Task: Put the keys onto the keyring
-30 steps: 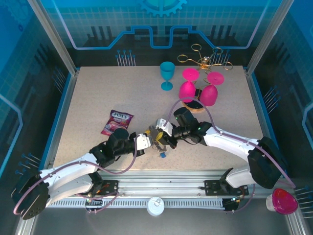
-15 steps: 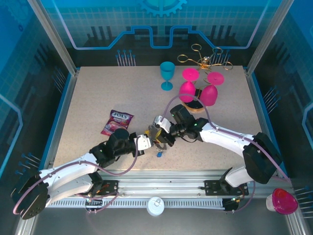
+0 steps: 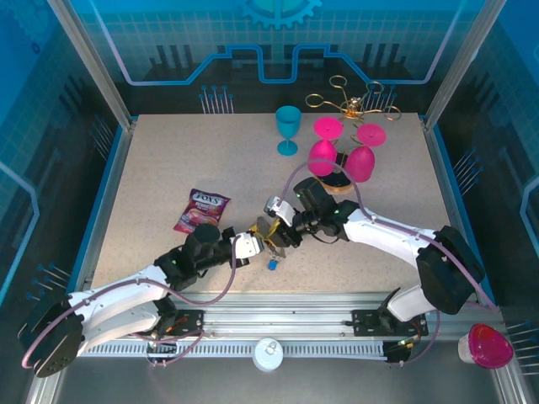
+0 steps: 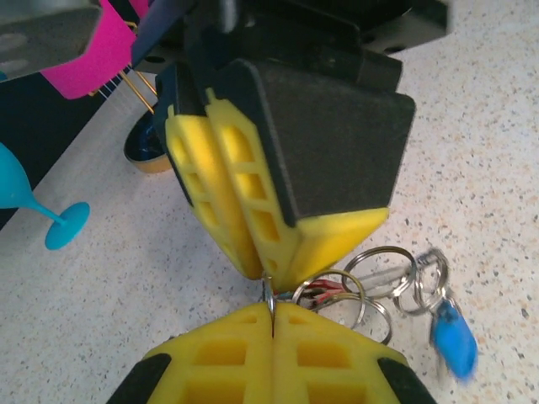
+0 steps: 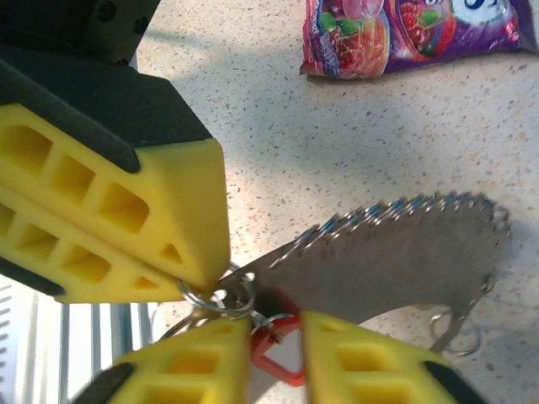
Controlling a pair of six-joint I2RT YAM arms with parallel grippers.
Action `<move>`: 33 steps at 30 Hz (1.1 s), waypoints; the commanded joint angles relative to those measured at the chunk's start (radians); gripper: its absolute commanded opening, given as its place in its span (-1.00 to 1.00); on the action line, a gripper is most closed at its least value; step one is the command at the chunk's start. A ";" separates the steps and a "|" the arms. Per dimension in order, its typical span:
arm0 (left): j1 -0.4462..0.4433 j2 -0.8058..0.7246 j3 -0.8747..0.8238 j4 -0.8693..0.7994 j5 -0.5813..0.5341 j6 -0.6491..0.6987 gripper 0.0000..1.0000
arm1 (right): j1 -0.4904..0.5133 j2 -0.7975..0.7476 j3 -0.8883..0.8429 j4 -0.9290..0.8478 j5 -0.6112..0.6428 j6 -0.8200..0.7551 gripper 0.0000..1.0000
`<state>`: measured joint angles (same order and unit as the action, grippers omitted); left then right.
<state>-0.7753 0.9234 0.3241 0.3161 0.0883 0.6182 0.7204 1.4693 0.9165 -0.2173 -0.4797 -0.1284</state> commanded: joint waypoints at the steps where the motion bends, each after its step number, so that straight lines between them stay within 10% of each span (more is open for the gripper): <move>1: -0.015 -0.013 -0.020 0.141 0.022 -0.055 -1.00 | -0.015 -0.003 0.005 0.021 -0.033 0.003 -0.41; 14: -0.013 0.003 -0.132 0.377 -0.013 -0.308 -1.00 | -0.036 -0.136 -0.209 0.333 -0.049 -0.060 -0.20; 33: 0.020 -0.028 -0.162 0.388 0.071 -0.319 -1.00 | -0.052 -0.129 -0.161 0.289 -0.162 -0.391 -0.34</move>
<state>-0.7628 0.9085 0.1730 0.6357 0.1253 0.3126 0.6502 1.3128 0.7242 0.0689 -0.6044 -0.4644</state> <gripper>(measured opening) 0.048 0.335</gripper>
